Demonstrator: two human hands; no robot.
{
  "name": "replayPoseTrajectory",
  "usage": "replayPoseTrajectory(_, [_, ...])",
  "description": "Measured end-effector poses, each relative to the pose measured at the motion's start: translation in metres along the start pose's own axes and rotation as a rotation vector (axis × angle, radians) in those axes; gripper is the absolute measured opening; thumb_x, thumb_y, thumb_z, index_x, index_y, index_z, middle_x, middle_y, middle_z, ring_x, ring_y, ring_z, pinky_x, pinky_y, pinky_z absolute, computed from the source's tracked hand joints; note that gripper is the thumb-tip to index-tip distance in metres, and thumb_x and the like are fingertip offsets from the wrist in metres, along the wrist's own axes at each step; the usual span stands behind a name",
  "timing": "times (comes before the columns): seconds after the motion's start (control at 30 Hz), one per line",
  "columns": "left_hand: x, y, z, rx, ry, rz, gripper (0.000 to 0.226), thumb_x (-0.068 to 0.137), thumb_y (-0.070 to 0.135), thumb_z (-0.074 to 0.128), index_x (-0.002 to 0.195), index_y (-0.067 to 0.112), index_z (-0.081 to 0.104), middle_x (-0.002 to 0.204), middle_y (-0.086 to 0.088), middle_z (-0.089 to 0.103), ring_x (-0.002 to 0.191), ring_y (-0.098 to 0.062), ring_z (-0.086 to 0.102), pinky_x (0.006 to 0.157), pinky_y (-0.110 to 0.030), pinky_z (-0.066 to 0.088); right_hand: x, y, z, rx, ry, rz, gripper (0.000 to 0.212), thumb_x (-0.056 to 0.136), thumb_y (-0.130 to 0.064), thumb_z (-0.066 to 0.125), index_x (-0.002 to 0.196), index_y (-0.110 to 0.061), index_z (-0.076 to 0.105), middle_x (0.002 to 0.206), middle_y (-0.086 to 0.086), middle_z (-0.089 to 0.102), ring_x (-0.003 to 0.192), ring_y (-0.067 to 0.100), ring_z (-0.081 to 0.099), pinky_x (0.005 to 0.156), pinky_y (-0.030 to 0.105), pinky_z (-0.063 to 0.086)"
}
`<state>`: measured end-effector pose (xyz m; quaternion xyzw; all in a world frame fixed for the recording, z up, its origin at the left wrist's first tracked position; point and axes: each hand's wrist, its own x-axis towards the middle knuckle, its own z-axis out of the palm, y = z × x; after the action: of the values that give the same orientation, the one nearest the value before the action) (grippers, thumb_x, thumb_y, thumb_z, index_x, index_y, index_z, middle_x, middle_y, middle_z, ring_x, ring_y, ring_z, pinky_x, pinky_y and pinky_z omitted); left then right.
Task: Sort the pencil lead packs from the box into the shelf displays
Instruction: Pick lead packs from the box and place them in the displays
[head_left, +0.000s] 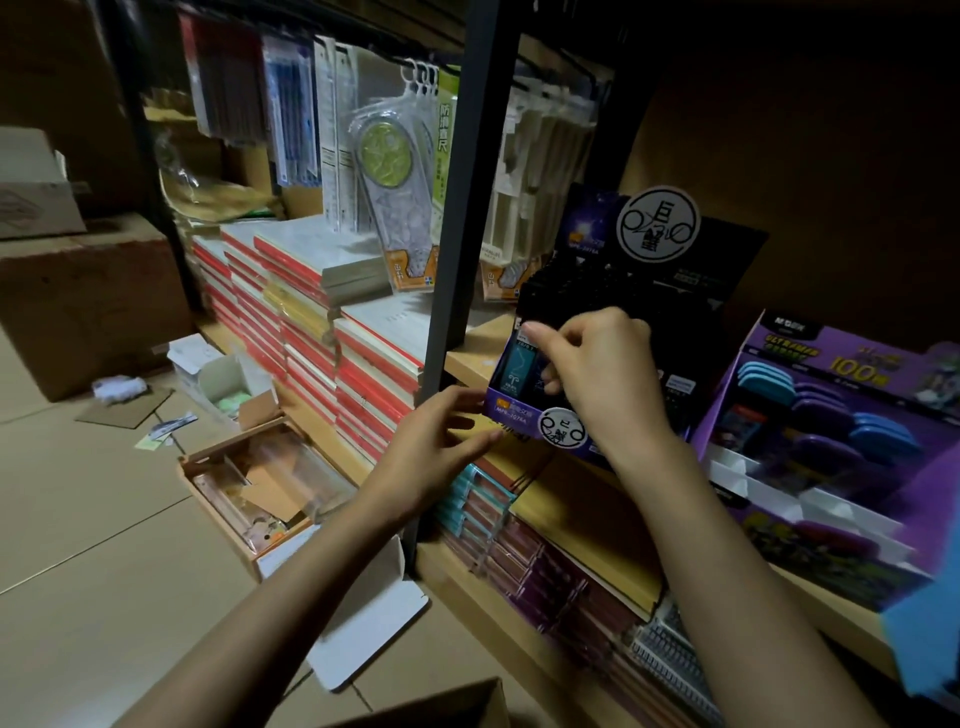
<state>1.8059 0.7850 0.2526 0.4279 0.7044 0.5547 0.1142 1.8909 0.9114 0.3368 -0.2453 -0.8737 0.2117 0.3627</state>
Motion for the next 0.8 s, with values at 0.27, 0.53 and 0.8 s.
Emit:
replayPoseTrajectory(0.27, [-0.058,0.019,-0.040,0.215,-0.131,-0.060,0.013,0.090,0.022,0.060,0.102,0.027,0.057,0.103,0.012,0.061,0.098,-0.001,0.059,0.078,-0.018,0.051,-0.022,-0.005,-0.043,0.046,-0.256,-0.111,0.027,0.088,-0.041,0.060,0.091,-0.016,0.071,0.082,0.001,0.068,0.077,0.013,0.065,0.072,0.033,0.056])
replayPoseTrajectory(0.53, [-0.124,0.024,-0.062,0.273,-0.090,-0.133,0.014,0.089,0.021,0.063,0.098,0.029,0.057,0.100,0.013,0.062,0.092,0.002,0.061,0.075,-0.010,0.049,-0.028,-0.010,-0.032,-0.189,-0.195,-0.314,0.046,0.095,-0.009,0.046,0.141,-0.006,0.039,0.148,0.004,0.035,0.134,0.021,0.033,0.110,0.031,0.028])
replayPoseTrajectory(0.8, [-0.157,0.025,-0.075,0.264,-0.035,-0.133,0.010,0.088,0.020,0.064,0.093,0.027,0.061,0.099,0.008,0.066,0.089,-0.001,0.064,0.072,-0.013,0.050,-0.025,-0.012,-0.028,-0.292,-0.256,-0.343,0.043,0.092,-0.005,0.045,0.135,-0.010,0.045,0.152,0.007,0.027,0.136,0.028,0.029,0.111,0.045,0.030])
